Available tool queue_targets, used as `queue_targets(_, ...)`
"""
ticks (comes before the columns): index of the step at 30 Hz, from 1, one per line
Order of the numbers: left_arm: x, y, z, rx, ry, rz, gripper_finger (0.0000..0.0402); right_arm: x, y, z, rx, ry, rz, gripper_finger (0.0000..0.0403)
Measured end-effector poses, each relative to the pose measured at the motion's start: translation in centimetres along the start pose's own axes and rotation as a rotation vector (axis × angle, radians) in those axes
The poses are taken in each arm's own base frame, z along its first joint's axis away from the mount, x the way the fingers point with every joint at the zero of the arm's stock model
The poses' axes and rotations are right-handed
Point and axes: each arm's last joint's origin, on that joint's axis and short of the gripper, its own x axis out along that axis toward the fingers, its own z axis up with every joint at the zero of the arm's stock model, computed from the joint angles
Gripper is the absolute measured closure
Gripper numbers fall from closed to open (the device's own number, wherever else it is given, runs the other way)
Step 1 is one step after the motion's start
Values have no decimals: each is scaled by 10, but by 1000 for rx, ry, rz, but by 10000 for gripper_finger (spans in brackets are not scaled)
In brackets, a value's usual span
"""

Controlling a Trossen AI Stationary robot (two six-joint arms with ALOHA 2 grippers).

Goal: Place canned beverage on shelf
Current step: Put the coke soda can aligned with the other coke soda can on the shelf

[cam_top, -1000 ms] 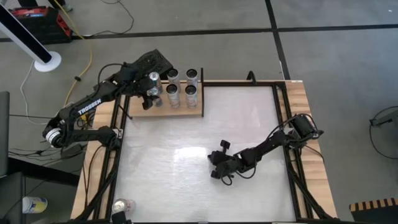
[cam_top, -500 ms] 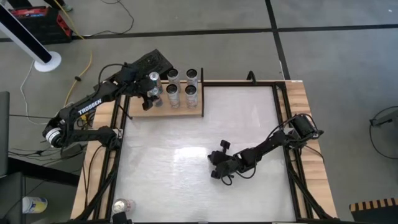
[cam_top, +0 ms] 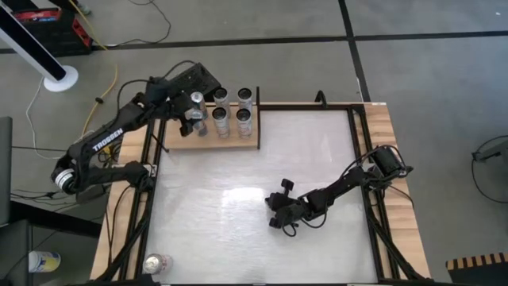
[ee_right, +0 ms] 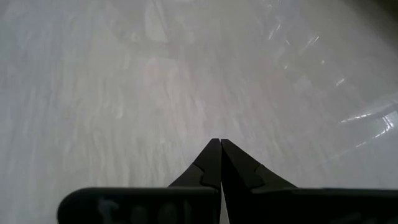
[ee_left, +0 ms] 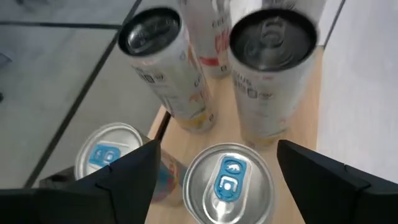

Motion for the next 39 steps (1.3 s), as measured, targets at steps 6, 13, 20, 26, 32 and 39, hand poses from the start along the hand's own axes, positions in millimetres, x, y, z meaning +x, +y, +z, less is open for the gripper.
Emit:
queue_targets(6, -25, -10, 20, -92, -124, -114, 94, 0, 0, 0, 0, 0, 1, 376)
queue_targets(13, -63, -66, 54, -188, -183, -512, 95, 0, 0, 0, 0, 0, 1, 376)
queue_targets(20, -105, -147, 74, -155, -134, -755, 95, 0, 0, 0, 3, -3, 2, 376)
queue_targets(26, -137, -214, 81, -119, -75, -792, 95, 0, 0, 1, 5, -6, 4, 376)
queue_targets(32, -168, -267, 93, -54, 49, -809, 95, 0, 0, 1, 9, -9, 4, 376)
queue_targets(39, -186, -323, 87, -77, 353, -741, 95, -1, 2, 1, 66, -12, 10, 376)
